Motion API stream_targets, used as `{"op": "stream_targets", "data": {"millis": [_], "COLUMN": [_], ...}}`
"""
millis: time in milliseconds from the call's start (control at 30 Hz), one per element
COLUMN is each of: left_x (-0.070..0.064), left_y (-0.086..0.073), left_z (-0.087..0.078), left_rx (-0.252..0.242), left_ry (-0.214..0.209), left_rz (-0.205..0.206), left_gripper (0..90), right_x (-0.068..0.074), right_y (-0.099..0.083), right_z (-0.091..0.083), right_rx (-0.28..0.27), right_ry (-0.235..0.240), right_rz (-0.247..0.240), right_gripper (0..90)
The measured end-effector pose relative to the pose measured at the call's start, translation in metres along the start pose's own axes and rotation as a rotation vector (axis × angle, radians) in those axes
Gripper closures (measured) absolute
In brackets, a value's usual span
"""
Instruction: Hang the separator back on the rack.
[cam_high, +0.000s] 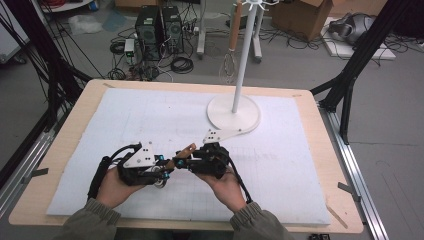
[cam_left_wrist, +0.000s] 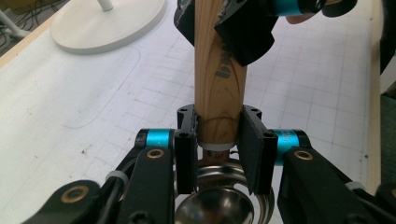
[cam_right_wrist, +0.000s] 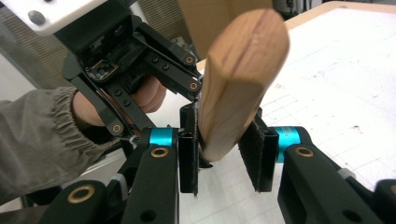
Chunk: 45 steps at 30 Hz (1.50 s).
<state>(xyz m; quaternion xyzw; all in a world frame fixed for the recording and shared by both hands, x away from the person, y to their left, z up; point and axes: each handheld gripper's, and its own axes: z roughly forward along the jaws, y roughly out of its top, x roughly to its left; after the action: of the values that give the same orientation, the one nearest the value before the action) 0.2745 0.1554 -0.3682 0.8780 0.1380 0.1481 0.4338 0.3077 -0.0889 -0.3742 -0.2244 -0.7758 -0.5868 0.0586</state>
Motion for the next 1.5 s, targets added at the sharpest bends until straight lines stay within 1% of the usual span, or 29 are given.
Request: {"op": "stream_targets", "data": {"millis": [33, 67, 100, 133, 167, 200, 233, 267, 300, 333, 467, 567, 633, 733, 767, 867, 900, 933, 967, 1033, 1067, 1133, 1200, 1233, 1333, 1367, 1400, 1433, 1500], "left_x": [0.001, 0.001, 0.001, 0.001, 0.001, 0.001, 0.000, 0.000, -0.001, -0.001, 0.000, 0.003, 0.004, 0.003, 0.003, 0.002, 0.003, 0.003, 0.003, 0.001, 0.001, 0.000, 0.000, 0.001, 0.001, 0.000, 0.001, 0.001, 0.002], "left_y": [0.000, 0.000, 0.000, 0.001, 0.001, 0.001, 0.002, 0.003, 0.003, 0.004, 0.005, 0.004, 0.004, 0.004, 0.005, 0.006, 0.005, 0.005, 0.004, 0.004, 0.004, 0.003, 0.002, 0.002, 0.001, -0.001, -0.003, -0.004, -0.007], "left_z": [0.000, 0.000, 0.000, 0.000, 0.000, 0.001, 0.002, 0.002, 0.003, 0.003, 0.001, -0.002, -0.003, -0.003, -0.003, -0.003, -0.002, -0.002, -0.002, -0.002, -0.002, -0.003, -0.003, -0.004, -0.007, -0.009, -0.011, -0.012, -0.015], "left_rx": [-0.007, -0.010, -0.017, -0.020, -0.021, -0.028, -0.031, -0.032, -0.034, -0.033, -0.043, -0.059, -0.067, -0.071, -0.075, -0.075, -0.075, -0.078, -0.081, -0.080, -0.078, -0.081, -0.085, -0.083, -0.093, -0.105, -0.107, -0.113, -0.115], "left_ry": [-0.009, -0.020, -0.035, -0.040, -0.052, -0.072, -0.082, -0.097, -0.097, -0.104, -0.101, -0.089, -0.079, -0.083, -0.087, -0.092, -0.100, -0.103, -0.105, -0.101, -0.100, -0.105, -0.104, -0.104, -0.101, -0.094, -0.090, -0.089, -0.082], "left_rz": [-0.002, -0.006, -0.006, -0.004, -0.010, -0.021, -0.016, -0.004, 0.001, 0.000, -0.024, -0.043, -0.047, -0.048, -0.048, -0.043, -0.046, -0.047, -0.045, -0.038, -0.035, -0.032, -0.037, -0.032, -0.035, -0.046, -0.044, -0.051, -0.057], "left_gripper": [68.9, 68.5, 68.2, 67.3, 64.9, 61.6, 61.0, 64.4, 66.9, 66.4, 68.2, 71.2, 72.2, 72.3, 72.4, 72.4, 72.3, 72.2, 72.1, 71.4, 70.8, 70.3, 67.3, 66.2, 61.7, 59.2, 58.5, 57.8, 53.9], "right_x": [0.000, -0.001, 0.000, 0.001, 0.002, 0.003, 0.004, 0.006, 0.008, 0.009, 0.011, 0.018, 0.019, 0.020, 0.020, 0.021, 0.022, 0.023, 0.023, 0.023, 0.022, 0.021, 0.021, 0.020, 0.017, 0.014, 0.013, 0.011, 0.007], "right_y": [0.001, 0.003, 0.005, 0.007, 0.009, 0.011, 0.013, 0.016, 0.017, 0.018, 0.019, 0.019, 0.018, 0.017, 0.016, 0.015, 0.014, 0.015, 0.015, 0.016, 0.016, 0.016, 0.016, 0.016, 0.016, 0.016, 0.017, 0.017, 0.018], "right_z": [-0.001, -0.001, -0.002, -0.003, -0.003, -0.004, -0.003, -0.003, -0.002, -0.001, 0.000, -0.001, 0.000, 0.002, 0.003, 0.006, 0.007, 0.007, 0.006, 0.006, 0.006, 0.006, 0.006, 0.005, 0.003, 0.001, -0.001, -0.003, -0.008], "right_rx": [0.005, 0.013, 0.021, 0.029, 0.029, 0.030, 0.036, 0.047, 0.054, 0.056, 0.047, 0.023, 0.007, -0.006, -0.007, -0.006, -0.004, 0.001, 0.004, 0.014, 0.018, 0.024, 0.036, 0.044, 0.048, 0.047, 0.048, 0.051, 0.053], "right_ry": [0.007, 0.015, 0.017, 0.026, 0.031, 0.048, 0.056, 0.056, 0.057, 0.059, 0.052, 0.029, 0.029, 0.029, 0.028, 0.025, 0.022, 0.013, 0.009, 0.012, 0.012, 0.022, 0.017, 0.014, 0.006, 0.001, 0.001, -0.001, -0.007], "right_rz": [0.004, -0.004, -0.016, -0.034, -0.044, -0.047, -0.066, -0.087, -0.102, -0.106, -0.130, -0.173, -0.187, -0.201, -0.212, -0.227, -0.231, -0.250, -0.255, -0.256, -0.245, -0.245, -0.258, -0.255, -0.245, -0.238, -0.234, -0.229, -0.223], "right_gripper": [70.0, 70.0, 70.1, 71.9, 71.9, 72.1, 72.1, 72.1, 72.1, 72.0, 71.8, 69.7, 68.3, 68.2, 68.1, 69.3, 70.0, 71.1, 71.5, 72.1, 72.2, 72.3, 72.3, 72.3, 72.3, 72.3, 72.3, 72.3, 72.3]}}
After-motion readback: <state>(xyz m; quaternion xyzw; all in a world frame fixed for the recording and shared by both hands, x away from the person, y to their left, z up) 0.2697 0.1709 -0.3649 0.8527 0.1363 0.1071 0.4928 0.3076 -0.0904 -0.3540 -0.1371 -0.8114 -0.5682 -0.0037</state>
